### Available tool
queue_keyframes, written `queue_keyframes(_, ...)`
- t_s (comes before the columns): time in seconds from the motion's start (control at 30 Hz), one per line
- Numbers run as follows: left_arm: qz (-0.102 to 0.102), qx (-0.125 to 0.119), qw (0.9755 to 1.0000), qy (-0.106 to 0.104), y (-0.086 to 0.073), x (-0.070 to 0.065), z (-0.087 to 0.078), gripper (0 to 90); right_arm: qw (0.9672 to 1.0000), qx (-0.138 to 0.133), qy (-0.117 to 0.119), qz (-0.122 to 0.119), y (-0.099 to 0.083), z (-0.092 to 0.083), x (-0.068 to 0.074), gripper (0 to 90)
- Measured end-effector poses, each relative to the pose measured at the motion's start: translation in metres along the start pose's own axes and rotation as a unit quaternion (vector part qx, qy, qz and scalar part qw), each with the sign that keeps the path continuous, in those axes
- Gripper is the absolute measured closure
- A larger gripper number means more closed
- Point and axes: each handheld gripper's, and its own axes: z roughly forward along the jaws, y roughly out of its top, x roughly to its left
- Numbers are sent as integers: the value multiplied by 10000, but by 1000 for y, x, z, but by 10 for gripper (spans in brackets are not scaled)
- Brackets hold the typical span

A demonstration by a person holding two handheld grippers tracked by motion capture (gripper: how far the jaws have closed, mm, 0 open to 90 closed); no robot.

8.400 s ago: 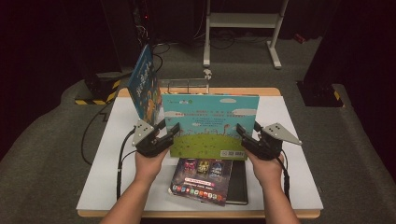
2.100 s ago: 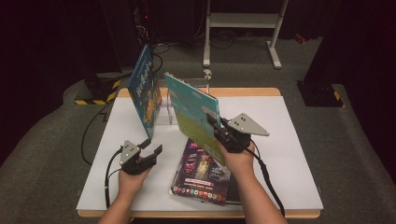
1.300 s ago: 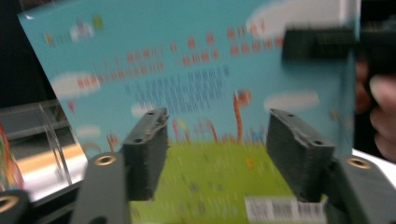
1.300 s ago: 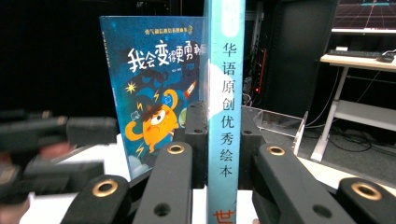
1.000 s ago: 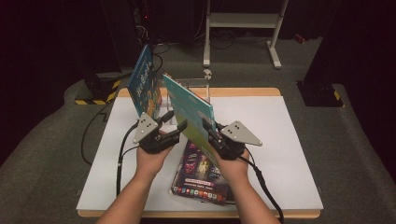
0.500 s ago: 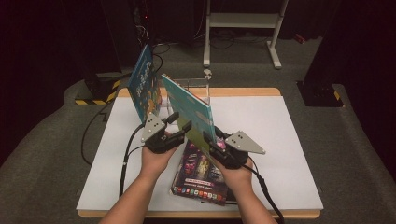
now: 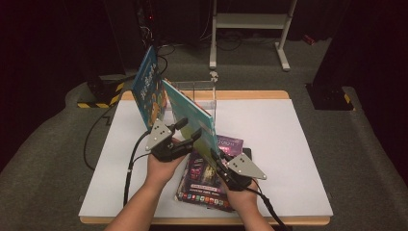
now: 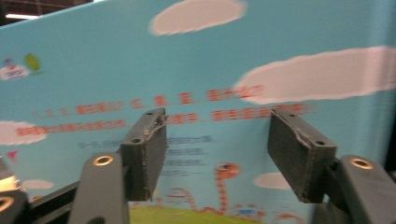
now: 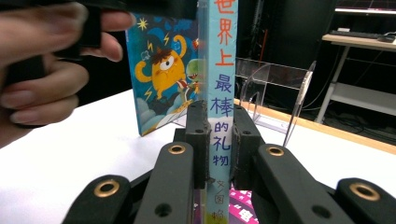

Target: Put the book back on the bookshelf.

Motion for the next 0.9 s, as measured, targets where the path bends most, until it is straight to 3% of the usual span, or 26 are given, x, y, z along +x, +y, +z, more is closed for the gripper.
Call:
queue_keyframes(0.17, -111, 4, 9996, -252, -2, -17, -6, 254, 9999, -11, -84, 91, 0, 0, 1, 810)
queue_keyframes(0.37, -176, 137, 9994, -283, -3, -28, -1, 189, 9998, -2, -123, 163, 0, 0, 2, 809)
queue_keyframes(0.67, -17, 41, 9997, 219, -9, -39, 4, 164, 9999, -39, -112, -98, -3, -1, 13, 805)
queue_keyframes(0.83, -107, 29, 9996, 260, -8, -38, 2, 150, 9999, -46, -27, -102, -3, -1, 16, 788)
queue_keyframes(0.9, -104, 44, 9996, 255, -9, -38, 2, 154, 9998, -70, 174, 15, -4, -2, 15, 771)
